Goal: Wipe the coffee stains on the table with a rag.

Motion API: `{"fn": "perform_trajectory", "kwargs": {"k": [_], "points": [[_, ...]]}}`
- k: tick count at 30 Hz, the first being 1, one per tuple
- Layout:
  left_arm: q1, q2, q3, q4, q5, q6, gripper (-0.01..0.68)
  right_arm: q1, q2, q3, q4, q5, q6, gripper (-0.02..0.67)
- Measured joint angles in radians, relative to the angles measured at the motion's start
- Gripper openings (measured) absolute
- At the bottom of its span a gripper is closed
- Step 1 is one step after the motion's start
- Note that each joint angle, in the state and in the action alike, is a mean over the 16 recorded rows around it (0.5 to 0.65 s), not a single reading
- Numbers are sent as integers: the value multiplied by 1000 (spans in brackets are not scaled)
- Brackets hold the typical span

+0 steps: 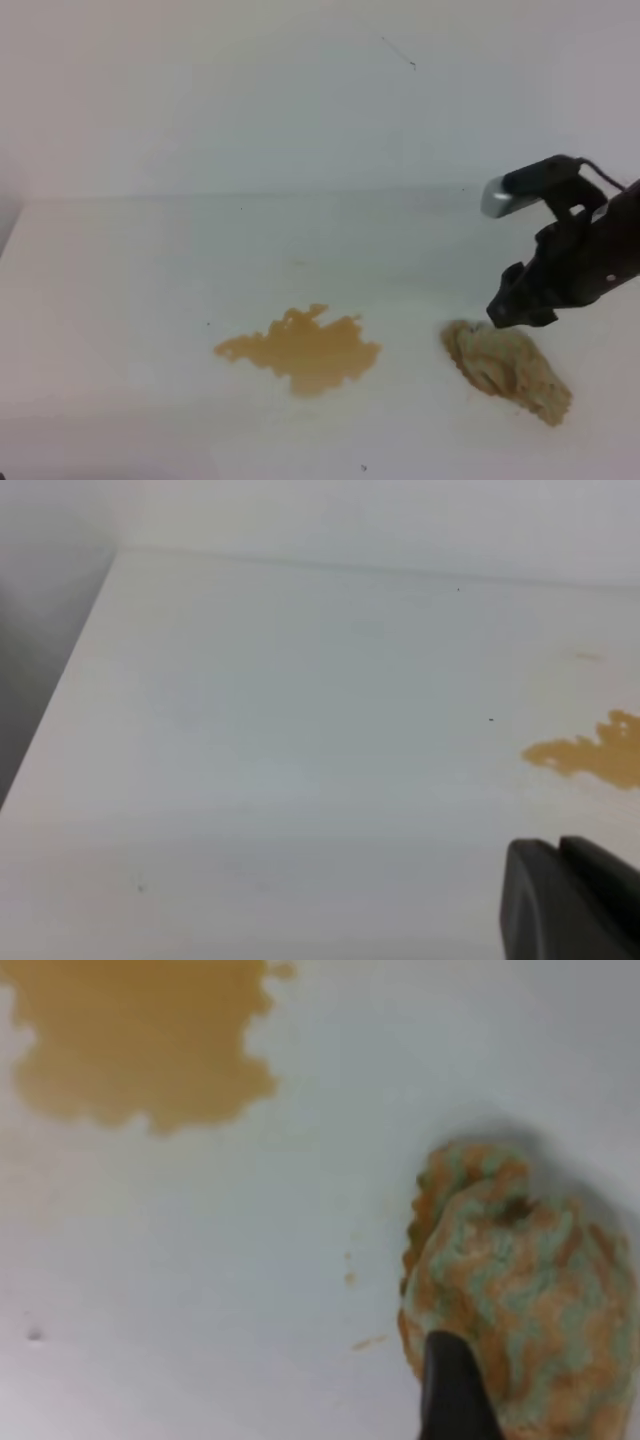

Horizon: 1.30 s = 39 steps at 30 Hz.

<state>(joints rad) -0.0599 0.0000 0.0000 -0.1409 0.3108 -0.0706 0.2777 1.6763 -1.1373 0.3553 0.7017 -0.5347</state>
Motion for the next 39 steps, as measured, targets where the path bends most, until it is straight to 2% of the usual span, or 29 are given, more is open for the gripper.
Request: {"fn": "perform_trajectory", "kwargs": {"k": [10, 14, 19, 30, 34, 39], "points": [[0, 0, 0, 0, 0, 0, -3, 46, 165, -3, -38, -82, 7, 390], [0, 0, 0, 0, 0, 0, -3, 54, 215, -6, -46, -101, 8, 367], [0, 0, 0, 0, 0, 0, -3, 61, 264, -10, -54, -118, 12, 291], [0, 0, 0, 0, 0, 0, -3, 70, 314, -79, -42, -124, 27, 52], [0, 0, 0, 0, 0, 0, -3, 86, 323, -143, -21, -114, 31, 10], [0, 0, 0, 0, 0, 0, -3, 122, 355, -240, 5, -93, 33, -1]]}}
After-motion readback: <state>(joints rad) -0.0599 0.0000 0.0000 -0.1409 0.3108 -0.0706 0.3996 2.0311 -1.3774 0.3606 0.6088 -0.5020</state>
